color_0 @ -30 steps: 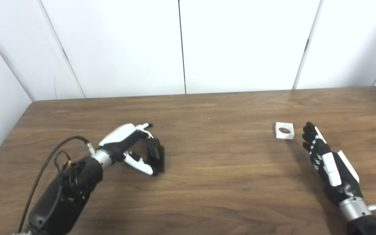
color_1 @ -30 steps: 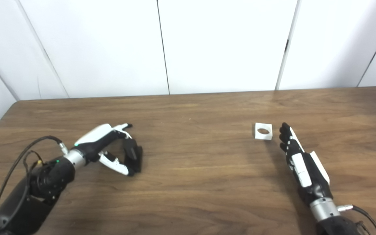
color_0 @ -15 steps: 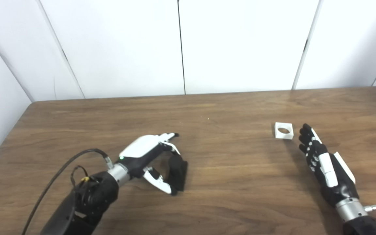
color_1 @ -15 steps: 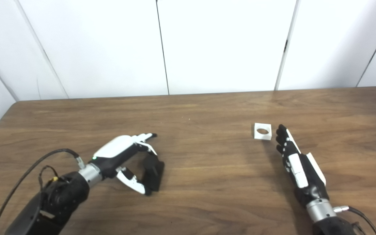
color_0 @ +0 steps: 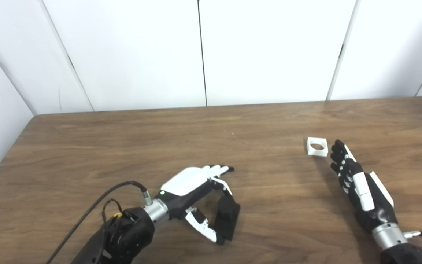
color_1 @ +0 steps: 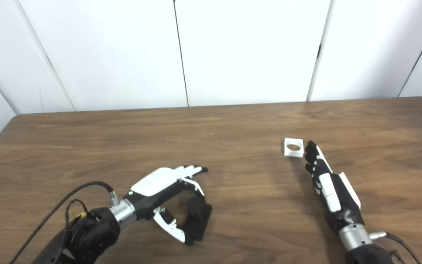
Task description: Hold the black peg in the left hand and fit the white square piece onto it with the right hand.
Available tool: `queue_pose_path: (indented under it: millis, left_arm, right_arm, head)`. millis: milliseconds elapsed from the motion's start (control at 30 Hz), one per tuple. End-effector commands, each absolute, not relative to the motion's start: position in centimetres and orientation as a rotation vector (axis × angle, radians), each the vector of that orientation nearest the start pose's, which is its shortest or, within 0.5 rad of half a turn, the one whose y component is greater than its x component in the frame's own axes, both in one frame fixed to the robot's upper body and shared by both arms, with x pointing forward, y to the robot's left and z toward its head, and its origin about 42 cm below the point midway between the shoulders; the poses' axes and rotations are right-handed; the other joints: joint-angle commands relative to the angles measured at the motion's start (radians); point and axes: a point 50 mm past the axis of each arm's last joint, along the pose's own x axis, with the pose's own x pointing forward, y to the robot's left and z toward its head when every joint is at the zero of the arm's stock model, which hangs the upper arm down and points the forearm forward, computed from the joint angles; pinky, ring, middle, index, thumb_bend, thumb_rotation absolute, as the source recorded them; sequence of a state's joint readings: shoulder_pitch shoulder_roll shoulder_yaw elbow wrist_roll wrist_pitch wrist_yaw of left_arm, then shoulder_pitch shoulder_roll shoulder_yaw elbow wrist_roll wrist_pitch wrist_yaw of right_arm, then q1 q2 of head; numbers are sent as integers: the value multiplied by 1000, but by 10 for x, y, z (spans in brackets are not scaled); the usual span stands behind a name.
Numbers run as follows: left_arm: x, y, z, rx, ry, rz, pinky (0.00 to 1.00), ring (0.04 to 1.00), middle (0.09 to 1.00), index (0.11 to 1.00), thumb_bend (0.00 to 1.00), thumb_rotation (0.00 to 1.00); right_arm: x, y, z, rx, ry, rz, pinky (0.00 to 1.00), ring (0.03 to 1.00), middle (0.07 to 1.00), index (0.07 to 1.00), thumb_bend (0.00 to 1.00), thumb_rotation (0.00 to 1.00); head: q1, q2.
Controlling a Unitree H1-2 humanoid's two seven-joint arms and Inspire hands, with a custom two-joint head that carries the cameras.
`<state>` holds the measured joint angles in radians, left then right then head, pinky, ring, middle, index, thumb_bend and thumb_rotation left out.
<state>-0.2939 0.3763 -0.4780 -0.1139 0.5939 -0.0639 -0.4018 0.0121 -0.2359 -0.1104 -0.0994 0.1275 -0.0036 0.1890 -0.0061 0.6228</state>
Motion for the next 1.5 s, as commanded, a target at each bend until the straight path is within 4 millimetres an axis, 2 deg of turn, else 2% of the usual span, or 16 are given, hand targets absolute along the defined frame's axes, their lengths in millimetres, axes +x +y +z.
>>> queue_pose_path:
  millis: [0, 200, 533, 700, 800, 900, 1000, 1133, 1200, 1267, 1467]
  left_arm:
    - [320, 167, 164, 1128, -308, -867, 1000, 1000, 994, 557, 954, 274]
    - [316, 164, 162, 1124, -287, -923, 1000, 1000, 995, 562, 958, 292]
    - [319, 167, 158, 1120, -276, -911, 1000, 1000, 1000, 562, 952, 279]
    - [320, 168, 158, 1119, -297, -902, 1000, 1000, 1000, 565, 949, 270]
    - [321, 168, 158, 1133, -293, -903, 1000, 1000, 1000, 573, 944, 268]
    - [321, 168, 159, 1134, -284, -910, 1000, 1000, 1000, 576, 946, 264]
    - [322, 167, 158, 1135, -287, -909, 1000, 1000, 1000, 576, 950, 268]
    - [322, 166, 157, 1127, -281, -910, 1000, 1000, 1000, 570, 958, 272]
    - [322, 165, 157, 1126, -276, -911, 1000, 1000, 1000, 572, 956, 270]
    - [322, 165, 156, 1127, -281, -911, 1000, 1000, 1000, 570, 953, 273]
    - [323, 165, 156, 1132, -286, -907, 1000, 1000, 1000, 570, 954, 277]
  right_arm:
    - [279, -300, 141, -105, -130, 99, 1000, 1000, 1000, 1000, 620, 1000]
    - [279, -299, 141, -110, -124, 91, 1000, 1000, 1000, 1000, 639, 1000]
    - [277, -301, 140, -107, -122, 84, 1000, 1000, 1000, 1000, 642, 1000]
    - [282, -302, 148, -104, -144, 83, 1000, 1000, 1000, 1000, 670, 970]
    - [289, -303, 160, -136, -154, 75, 1000, 1000, 1000, 1000, 681, 963]
    - [300, -306, 178, -235, -182, 84, 1000, 1000, 1000, 1000, 654, 859]
    - [315, -310, 200, -384, -238, 78, 1000, 1000, 1000, 1000, 643, 697]
    - [333, -309, 224, -464, -271, 61, 1000, 1000, 988, 963, 691, 488]
    - [340, -309, 233, -478, -273, 56, 1000, 1000, 987, 952, 715, 427]
    - [346, -310, 240, -485, -267, 55, 1000, 1000, 987, 954, 735, 387]
    - [363, -316, 248, -517, -247, 47, 1000, 1000, 985, 958, 763, 382]
  head:
    - [0, 2]
    - [5, 6]
    - [5, 7]
    - [1, 10]
    - [2, 10]
    - [2, 10]
    - [-4, 15]
    - [-5, 14]
    - [-5, 14]
    - [-5, 13]
    - [-6, 10]
